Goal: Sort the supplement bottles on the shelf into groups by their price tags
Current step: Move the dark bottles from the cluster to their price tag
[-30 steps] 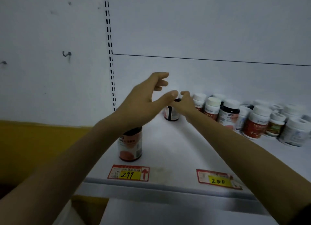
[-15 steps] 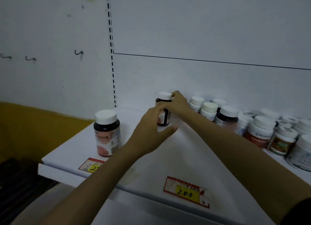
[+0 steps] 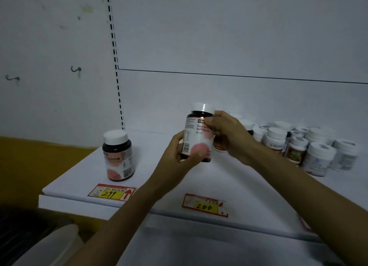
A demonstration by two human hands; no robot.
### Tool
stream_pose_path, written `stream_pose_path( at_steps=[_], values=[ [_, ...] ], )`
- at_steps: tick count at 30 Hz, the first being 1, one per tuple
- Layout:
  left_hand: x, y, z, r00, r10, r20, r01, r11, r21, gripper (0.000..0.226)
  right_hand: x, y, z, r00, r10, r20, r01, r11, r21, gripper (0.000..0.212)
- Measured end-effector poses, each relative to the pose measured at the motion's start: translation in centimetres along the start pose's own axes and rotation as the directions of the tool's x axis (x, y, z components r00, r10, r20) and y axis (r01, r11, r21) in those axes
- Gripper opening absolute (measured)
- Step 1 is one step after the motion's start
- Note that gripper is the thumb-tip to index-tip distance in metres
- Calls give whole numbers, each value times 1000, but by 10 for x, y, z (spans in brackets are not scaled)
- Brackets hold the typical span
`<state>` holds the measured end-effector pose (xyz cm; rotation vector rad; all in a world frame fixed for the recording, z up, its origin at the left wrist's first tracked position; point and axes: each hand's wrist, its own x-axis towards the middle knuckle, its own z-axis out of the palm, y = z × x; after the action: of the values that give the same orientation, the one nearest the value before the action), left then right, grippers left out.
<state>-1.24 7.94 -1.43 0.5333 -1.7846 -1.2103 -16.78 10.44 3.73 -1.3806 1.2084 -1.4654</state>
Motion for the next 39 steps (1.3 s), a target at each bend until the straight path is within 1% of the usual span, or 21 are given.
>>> stream_pose_path(
  at_steps=[3, 5, 6, 8, 10, 11, 13, 15, 17, 20, 22, 23, 24, 25, 27, 29, 31, 32, 33, 36, 39],
  values=[
    [-15, 6, -2, 1000, 21, -10, -22, 999, -34, 44, -20, 4, 11, 998, -62, -32, 64, 996, 69, 32],
    [-28, 9, -5, 1000, 6, 11, -5, 997, -80, 39, -32, 6, 21, 993, -100, -54, 106, 986, 127, 32],
    [-35, 11, -7, 1000, -17, 22, 20, 994, -112, 39, -37, 8, 26, 993, -100, -58, 106, 985, 133, 34],
    [-50, 14, -13, 998, -47, 38, 53, 983, -176, 41, -50, 12, 37, 996, -74, -45, 79, 990, 119, 46],
    [-63, 17, -19, 998, -41, 51, 50, 979, -198, 44, -62, 15, 47, 997, -58, -43, 63, 991, 120, 54],
    [-70, 17, -20, 998, -31, 57, 42, 978, -204, 47, -68, 15, 51, 997, -60, -47, 65, 990, 128, 55],
    [-80, 19, -22, 998, -29, 61, 43, 974, -224, 50, -79, 16, 59, 995, -67, -68, 77, 984, 159, 45],
    [-89, 21, -23, 997, -53, 63, 67, 965, -252, 46, -90, 16, 64, 994, -66, -92, 81, 982, 171, 36],
    [-97, 23, -22, 995, -68, 66, 84, 958, -275, 41, -100, 15, 67, 994, -60, -91, 75, 982, 174, 33],
    [-108, 28, -18, 997, -53, 57, 66, 967, -248, 41, -115, 11, 70, 990, -32, -134, 58, 979, 197, 24],
    [-114, 29, -14, 1000, 0, -24, -3, 989, -149, 52, -122, 11, 74, 975, -13, -222, 45, 989, 141, 25],
    [-116, 28, -14, 995, 47, -92, -53, 997, -56, 58, -125, 12, 77, 959, -9, -283, 36, 995, 91, 26],
    [-115, 25, -15, 980, 115, -162, -104, 992, 75, 65, -128, 14, 83, 940, -6, -342, 27, 998, 59, 28],
    [-113, 22, -19, 955, 198, -219, -144, 960, 242, 70, -133, 16, 90, 923, -5, -384, 26, 998, 49, 30],
    [-108, 18, -26, 895, 362, -262, -160, 807, 569, 77, -143, 19, 106, 919, -13, -394, 31, 999, 38, 35],
    [-102, 18, -33, 833, 491, -255, -145, 638, 756, 76, -150, 16, 124, 943, -36, -331, 42, 999, 12, 41],
    [-101, 20, -36, 787, 571, -233, -146, 539, 830, 73, -151, 10, 139, 956, -45, -289, 54, 998, 23, 53],
    [-101, 19, -37, 776, 591, -223, -154, 519, 841, 72, -148, 8, 142, 960, -37, -278, 51, 998, 44, 59],
    [-102, 18, -39, 774, 598, -210, -169, 513, 841, 70, -145, 7, 145, 961, -21, -276, 39, 998, 59, 61],
    [-112, 9, -43, 789, 599, -135, -234, 497, 836, 69, -134, 6, 146, 951, 12, -309, 4, 999, 51, 47],
    [-119, 3, -52, 787, 615, -60, -324, 494, 807, 68, -123, 10, 141, 955, 74, -288, -65, 997, 40, 50]
  ],
)
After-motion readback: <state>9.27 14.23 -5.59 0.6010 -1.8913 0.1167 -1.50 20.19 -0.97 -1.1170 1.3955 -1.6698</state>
